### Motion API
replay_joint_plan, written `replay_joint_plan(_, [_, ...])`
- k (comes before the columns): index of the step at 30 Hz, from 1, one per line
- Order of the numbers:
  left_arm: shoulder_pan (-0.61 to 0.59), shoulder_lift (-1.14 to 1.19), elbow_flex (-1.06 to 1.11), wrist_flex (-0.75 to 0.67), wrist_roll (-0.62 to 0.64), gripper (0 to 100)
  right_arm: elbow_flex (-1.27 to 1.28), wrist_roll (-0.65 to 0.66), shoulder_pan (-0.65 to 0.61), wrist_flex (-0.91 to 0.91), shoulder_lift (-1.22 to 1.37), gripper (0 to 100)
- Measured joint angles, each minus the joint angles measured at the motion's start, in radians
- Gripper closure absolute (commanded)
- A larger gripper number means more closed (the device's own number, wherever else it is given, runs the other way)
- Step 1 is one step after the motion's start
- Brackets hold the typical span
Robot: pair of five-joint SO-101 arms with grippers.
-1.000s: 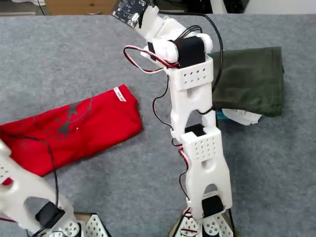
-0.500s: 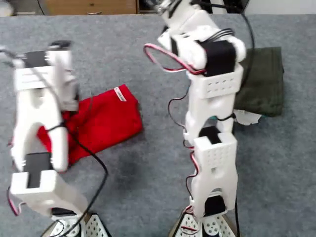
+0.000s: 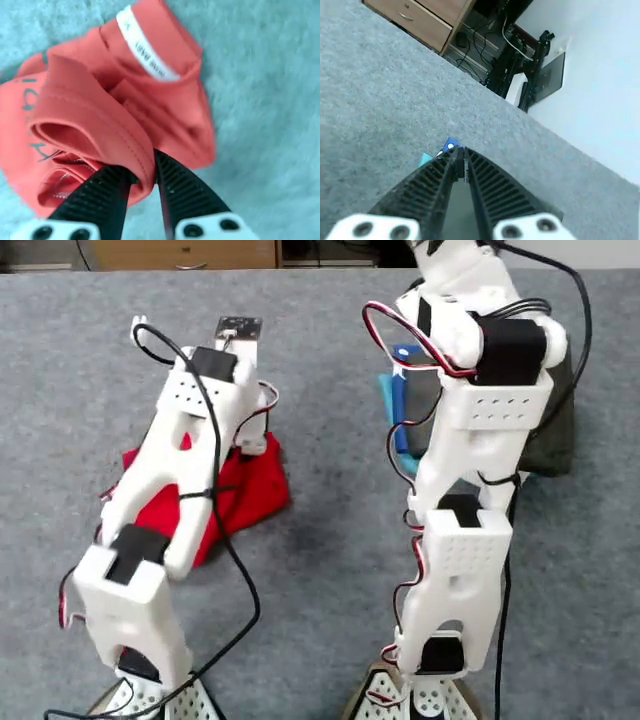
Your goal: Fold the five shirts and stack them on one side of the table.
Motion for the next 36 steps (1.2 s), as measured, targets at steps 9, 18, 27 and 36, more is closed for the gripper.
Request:
replay_joint_plan(9, [-0.031, 0.121, -0.169, -0.018, 0.127, 98, 0.025, -0.025, 0.000, 0.000, -0.023, 99.6])
replay_joint_plan(18, [-0.054, 0.199, -0.213, -0.066, 0.135, 98, 0.080, -0.025, 0.000, 0.000, -0.023, 99.6])
replay_joint_plan(27, [-0.089, 0.215, -0.287, -0.061, 0.149, 76, 0.080, 0.018, -0.026, 0.000, -0.023, 99.5])
replay_joint_plan(36, [-0.265, 0.215, -0.523, 0.078, 0.152, 83, 0.155, 0.029, -0.195, 0.000, -0.025, 99.5])
